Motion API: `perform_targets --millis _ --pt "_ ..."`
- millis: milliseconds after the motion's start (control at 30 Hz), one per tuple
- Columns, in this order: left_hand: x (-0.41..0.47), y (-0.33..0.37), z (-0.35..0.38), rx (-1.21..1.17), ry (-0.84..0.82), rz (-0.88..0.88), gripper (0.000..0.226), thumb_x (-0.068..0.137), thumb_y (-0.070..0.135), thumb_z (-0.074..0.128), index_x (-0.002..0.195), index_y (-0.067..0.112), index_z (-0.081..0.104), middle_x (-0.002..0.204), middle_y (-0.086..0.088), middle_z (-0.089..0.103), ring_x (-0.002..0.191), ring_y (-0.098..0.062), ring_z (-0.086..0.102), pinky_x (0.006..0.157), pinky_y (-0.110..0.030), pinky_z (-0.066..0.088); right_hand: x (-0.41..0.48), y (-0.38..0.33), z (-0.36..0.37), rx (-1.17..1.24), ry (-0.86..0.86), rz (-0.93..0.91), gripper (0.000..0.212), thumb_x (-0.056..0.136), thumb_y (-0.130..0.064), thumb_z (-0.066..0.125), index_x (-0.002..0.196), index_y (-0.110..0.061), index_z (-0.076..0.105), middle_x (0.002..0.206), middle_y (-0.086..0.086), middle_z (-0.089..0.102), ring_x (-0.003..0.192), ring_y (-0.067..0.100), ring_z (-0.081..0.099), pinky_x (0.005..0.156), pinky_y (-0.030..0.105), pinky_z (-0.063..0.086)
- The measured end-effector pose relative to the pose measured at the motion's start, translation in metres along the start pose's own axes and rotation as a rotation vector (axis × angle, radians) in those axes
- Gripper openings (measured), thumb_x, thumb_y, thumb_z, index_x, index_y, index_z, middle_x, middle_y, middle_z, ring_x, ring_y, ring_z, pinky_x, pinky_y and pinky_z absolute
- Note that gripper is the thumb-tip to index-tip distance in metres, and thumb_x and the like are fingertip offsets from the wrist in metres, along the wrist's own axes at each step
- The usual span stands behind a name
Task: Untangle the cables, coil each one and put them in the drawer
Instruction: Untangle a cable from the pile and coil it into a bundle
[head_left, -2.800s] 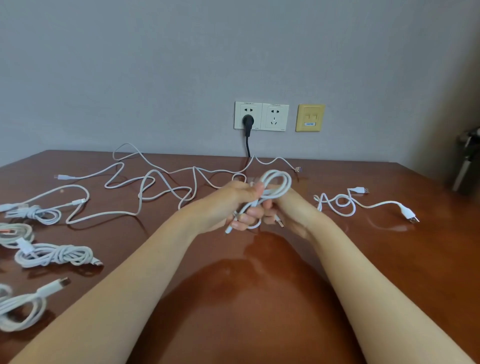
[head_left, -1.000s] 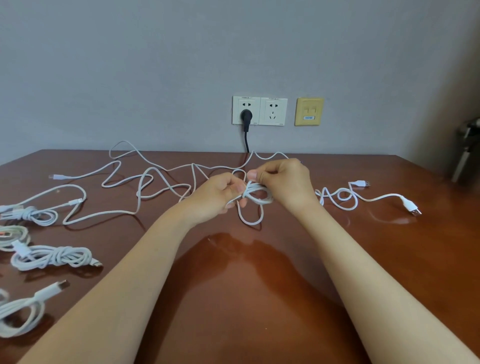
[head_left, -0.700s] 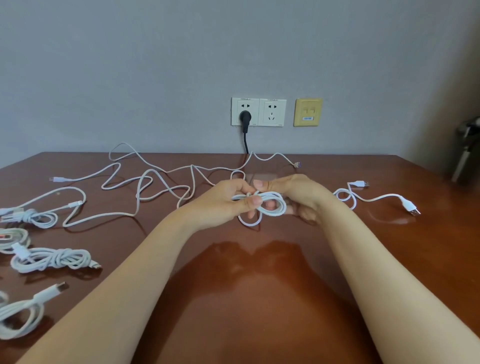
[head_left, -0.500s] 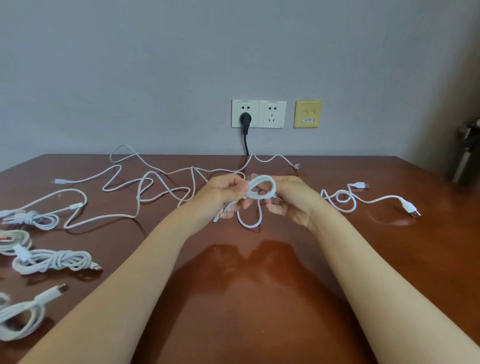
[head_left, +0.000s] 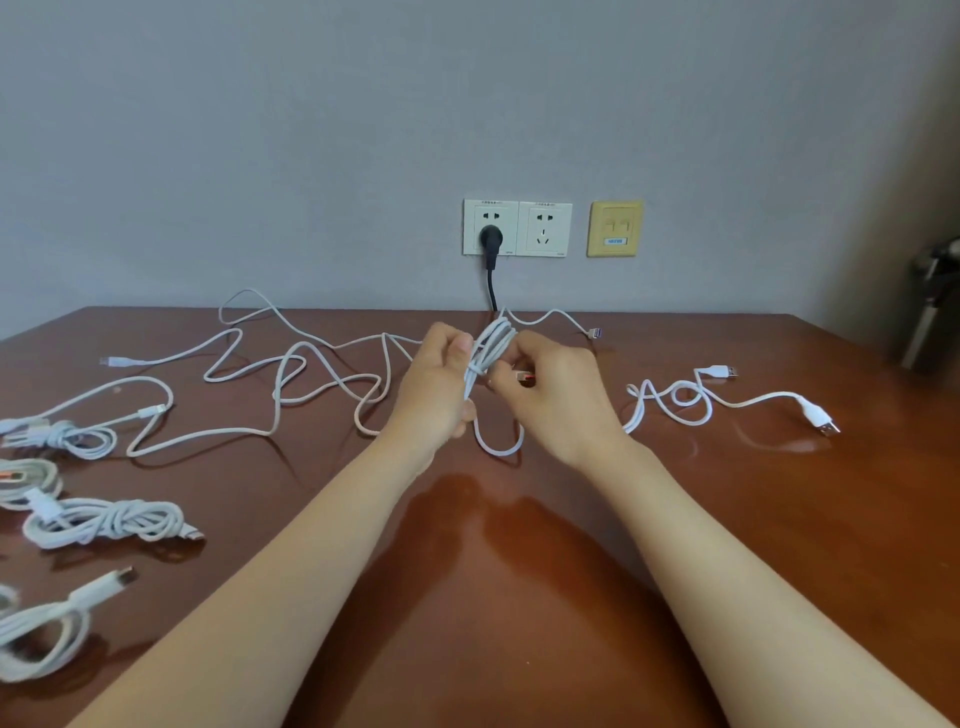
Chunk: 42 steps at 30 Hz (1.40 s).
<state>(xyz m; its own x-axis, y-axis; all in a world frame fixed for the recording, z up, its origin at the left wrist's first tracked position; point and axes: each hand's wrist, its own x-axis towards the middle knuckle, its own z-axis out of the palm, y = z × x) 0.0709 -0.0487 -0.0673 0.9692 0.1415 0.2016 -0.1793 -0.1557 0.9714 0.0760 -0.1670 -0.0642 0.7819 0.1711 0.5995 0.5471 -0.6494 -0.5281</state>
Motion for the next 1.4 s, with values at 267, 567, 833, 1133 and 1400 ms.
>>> perform_targets --millis 267,567,833,1133,1400 --pt "-0.009 -0.001 0.000 0.790 -0.012 0.290 0.016 0.101 0.022 0.024 0.092 0.011 0.032 0.077 -0.014 0.050 0.084 -0.042 0.055 0.063 -0.041 0.034 0.001 0.002 -0.006 -0.150 -0.156 -0.164 0.007 0.089 -0.017 0.044 0.084 -0.011 0.044 0.059 0.007 0.046 0.062 0.037 0.042 0.059 0.044 0.044" --pt "-0.014 0.003 -0.006 0.713 -0.081 0.478 0.027 0.099 0.035 0.028 0.089 0.013 0.041 0.065 -0.003 0.053 0.074 -0.033 0.054 0.061 -0.040 0.035 0.004 0.004 -0.016 0.217 -0.191 0.012 0.018 0.090 -0.015 0.051 0.072 -0.017 0.047 0.062 0.009 0.056 0.049 0.010 0.037 0.054 0.028 0.032" --pt "-0.007 0.002 -0.009 0.507 -0.083 0.314 0.032 0.098 0.033 0.042 0.066 0.030 0.046 0.054 0.010 0.055 0.044 0.005 0.049 0.045 -0.010 0.034 0.004 0.005 -0.013 0.356 -0.229 0.113 0.014 0.090 -0.015 0.056 0.076 -0.017 0.054 0.044 -0.010 0.051 0.043 0.005 0.044 0.055 0.025 0.039" --pt "0.007 0.006 -0.011 -0.171 0.031 -0.018 0.031 0.100 0.033 0.036 0.080 0.013 0.049 0.064 -0.008 0.056 0.025 -0.006 0.024 0.035 -0.009 0.016 0.007 -0.002 -0.007 0.511 -0.042 0.095 0.019 0.090 -0.013 0.058 0.072 -0.016 0.061 0.073 0.004 0.055 0.069 0.013 0.051 0.071 0.033 0.048" --pt "0.008 0.012 -0.012 -0.285 0.059 -0.063 0.031 0.100 0.028 0.037 0.074 0.012 0.045 0.061 -0.001 0.027 0.027 -0.005 0.022 0.034 -0.009 0.012 0.005 -0.012 -0.001 0.870 0.021 0.250 0.027 0.098 -0.014 0.043 0.073 -0.016 0.055 0.068 -0.009 0.071 0.085 0.028 0.061 0.092 0.048 0.045"
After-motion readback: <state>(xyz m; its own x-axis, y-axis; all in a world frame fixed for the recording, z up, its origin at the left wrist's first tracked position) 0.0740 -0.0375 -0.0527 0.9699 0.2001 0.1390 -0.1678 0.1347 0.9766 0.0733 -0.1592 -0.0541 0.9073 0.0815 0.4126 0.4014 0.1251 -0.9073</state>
